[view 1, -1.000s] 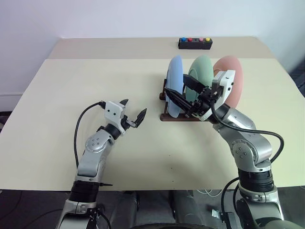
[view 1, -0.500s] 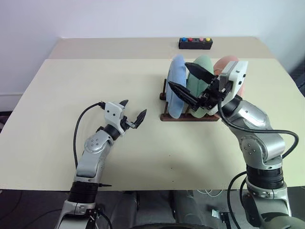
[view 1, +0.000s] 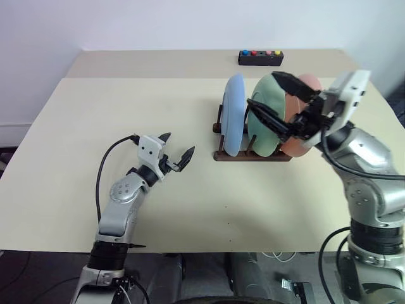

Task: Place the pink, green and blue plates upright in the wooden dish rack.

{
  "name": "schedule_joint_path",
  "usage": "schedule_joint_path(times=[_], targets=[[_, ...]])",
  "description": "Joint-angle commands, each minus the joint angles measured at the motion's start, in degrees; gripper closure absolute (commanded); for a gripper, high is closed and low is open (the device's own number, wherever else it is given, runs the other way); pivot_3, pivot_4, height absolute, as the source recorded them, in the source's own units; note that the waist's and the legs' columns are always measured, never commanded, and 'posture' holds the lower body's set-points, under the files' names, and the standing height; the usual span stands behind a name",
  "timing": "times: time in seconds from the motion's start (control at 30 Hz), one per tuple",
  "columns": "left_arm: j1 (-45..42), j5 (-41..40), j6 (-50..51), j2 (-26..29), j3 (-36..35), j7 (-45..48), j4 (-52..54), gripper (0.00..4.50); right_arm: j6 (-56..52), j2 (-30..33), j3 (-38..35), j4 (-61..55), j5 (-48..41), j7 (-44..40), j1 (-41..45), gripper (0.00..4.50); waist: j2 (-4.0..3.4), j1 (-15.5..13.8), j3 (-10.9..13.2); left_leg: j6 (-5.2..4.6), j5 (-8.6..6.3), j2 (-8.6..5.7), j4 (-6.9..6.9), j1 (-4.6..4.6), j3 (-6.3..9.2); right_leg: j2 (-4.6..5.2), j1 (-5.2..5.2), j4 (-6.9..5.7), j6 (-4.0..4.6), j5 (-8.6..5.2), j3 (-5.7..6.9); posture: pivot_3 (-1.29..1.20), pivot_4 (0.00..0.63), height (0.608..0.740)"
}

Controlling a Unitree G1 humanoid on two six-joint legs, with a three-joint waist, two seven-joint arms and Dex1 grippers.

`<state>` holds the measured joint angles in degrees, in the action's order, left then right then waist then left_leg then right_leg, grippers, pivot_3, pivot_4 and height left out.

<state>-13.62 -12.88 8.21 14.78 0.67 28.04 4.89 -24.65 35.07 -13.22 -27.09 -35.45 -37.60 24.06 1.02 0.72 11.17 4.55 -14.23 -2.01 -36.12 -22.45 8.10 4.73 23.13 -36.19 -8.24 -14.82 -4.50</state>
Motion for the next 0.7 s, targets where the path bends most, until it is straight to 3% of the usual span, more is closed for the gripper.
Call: schedule_joint_path(times=[0.03, 0.2, 0.33, 0.5, 0.7], targets=[[0.1, -2.0, 0.2, 3.0, -3.0, 2.1, 2.9, 0.0, 1.5, 5.8, -8.2, -1.7, -1.6, -4.9, -4.8, 0.67, 0.0, -0.1, 0.0, -0.01, 0.0, 0.0, 0.0, 0.0, 0.0, 0.0, -0.02, 0.02, 0.0, 0.0, 0.0, 0.0, 0.15, 0.74], [2.1, -2.5, 0.2, 7.1, -5.0, 3.9, 2.3, 0.0, 3.0, 11.0, -20.8, 4.7, -0.2, -8.1, -14.9, 0.67, 0.0, -0.1, 0.0, -0.03, -0.02, 0.0, -0.01, 0.02, -0.05, 0.01, -0.07, 0.06, 0.0, 0.0, -0.01, 0.0, 0.15, 0.74], [1.9, -1.3, -1.3, 7.5, -5.9, 2.8, -0.9, 0.0, 5.9, 10.3, -26.7, 12.1, 2.6, -6.4, -19.6, 0.67, 0.0, 0.0, 0.0, -0.03, -0.02, 0.0, -0.04, 0.06, -0.06, 0.01, -0.11, 0.05, 0.0, 0.0, -0.01, 0.0, 0.15, 0.74], [0.5, 1.5, -4.2, 6.8, -5.4, 0.2, -6.3, 0.0, 10.3, 7.3, -27.1, 20.2, 6.1, -4.3, -23.5, 0.67, -0.01, 0.1, 0.0, -0.03, -0.02, 0.01, -0.02, 0.11, -0.08, 0.0, -0.16, 0.06, 0.0, -0.01, -0.02, 0.0, 0.15, 0.74], [1.7, 2.2, -6.7, 5.9, -5.2, -1.2, -8.8, 0.0, 17.0, 1.3, -20.4, 26.5, 11.8, -2.4, -26.8, 0.67, -0.08, 0.3, 0.0, -0.03, -0.02, 0.01, -0.02, 0.12, -0.08, 0.0, -0.15, 0.05, -0.01, -0.01, -0.03, 0.0, 0.15, 0.74]])
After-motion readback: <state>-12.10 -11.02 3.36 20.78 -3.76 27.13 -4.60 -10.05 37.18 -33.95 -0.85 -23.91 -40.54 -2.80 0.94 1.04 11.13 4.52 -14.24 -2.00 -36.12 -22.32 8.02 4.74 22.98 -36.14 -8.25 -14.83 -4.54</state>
